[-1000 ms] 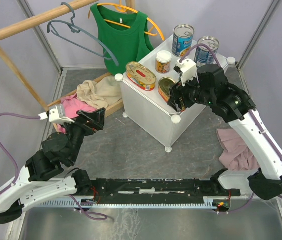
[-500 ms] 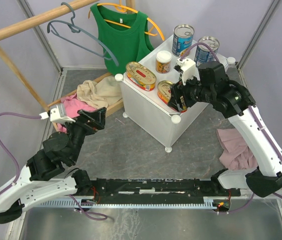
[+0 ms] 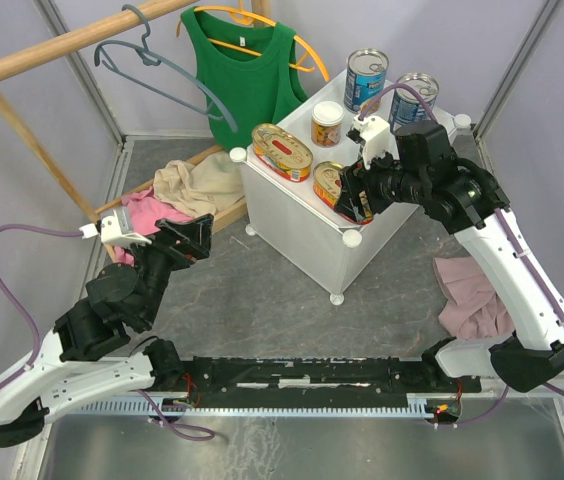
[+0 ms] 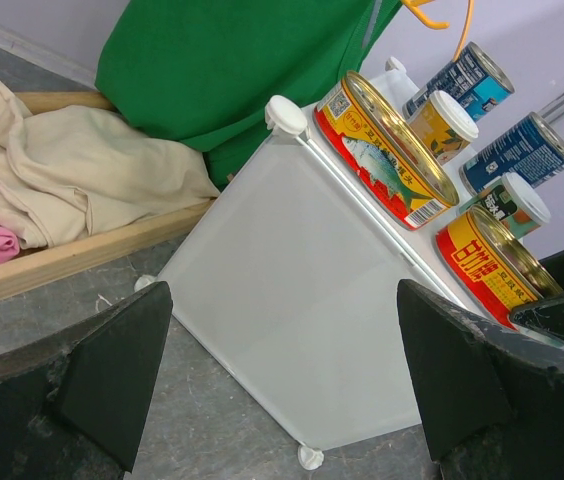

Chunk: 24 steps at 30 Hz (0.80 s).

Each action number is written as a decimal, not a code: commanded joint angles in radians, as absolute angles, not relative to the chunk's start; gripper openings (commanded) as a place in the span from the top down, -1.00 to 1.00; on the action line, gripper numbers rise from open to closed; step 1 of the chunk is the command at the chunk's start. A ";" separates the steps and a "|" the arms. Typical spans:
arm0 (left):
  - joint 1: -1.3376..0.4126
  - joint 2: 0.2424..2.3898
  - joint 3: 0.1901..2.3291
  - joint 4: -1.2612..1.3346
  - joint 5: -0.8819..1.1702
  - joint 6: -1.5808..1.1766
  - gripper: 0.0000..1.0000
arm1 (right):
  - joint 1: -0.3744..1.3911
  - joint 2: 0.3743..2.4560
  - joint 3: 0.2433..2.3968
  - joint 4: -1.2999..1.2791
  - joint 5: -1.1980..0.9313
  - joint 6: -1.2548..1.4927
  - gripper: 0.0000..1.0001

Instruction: Place and organize the canned foods onto the counter

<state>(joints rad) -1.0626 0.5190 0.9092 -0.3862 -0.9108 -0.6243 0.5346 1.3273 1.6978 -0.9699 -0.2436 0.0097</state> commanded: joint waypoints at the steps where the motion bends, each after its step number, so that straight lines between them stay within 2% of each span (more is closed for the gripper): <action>1: -1.065 0.524 0.929 -0.337 -0.922 -0.602 -0.99 | 0.531 1.322 1.738 -0.915 -0.266 0.006 0.98; 24: -1.065 0.526 0.925 -0.341 -0.916 -0.614 -0.99 | 0.531 1.302 1.727 -0.951 -0.244 -0.007 0.98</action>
<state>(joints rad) -1.0626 0.5190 0.9092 -0.3866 -0.9104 -0.6243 0.5346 1.3273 1.6978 -0.9775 -0.2428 0.0017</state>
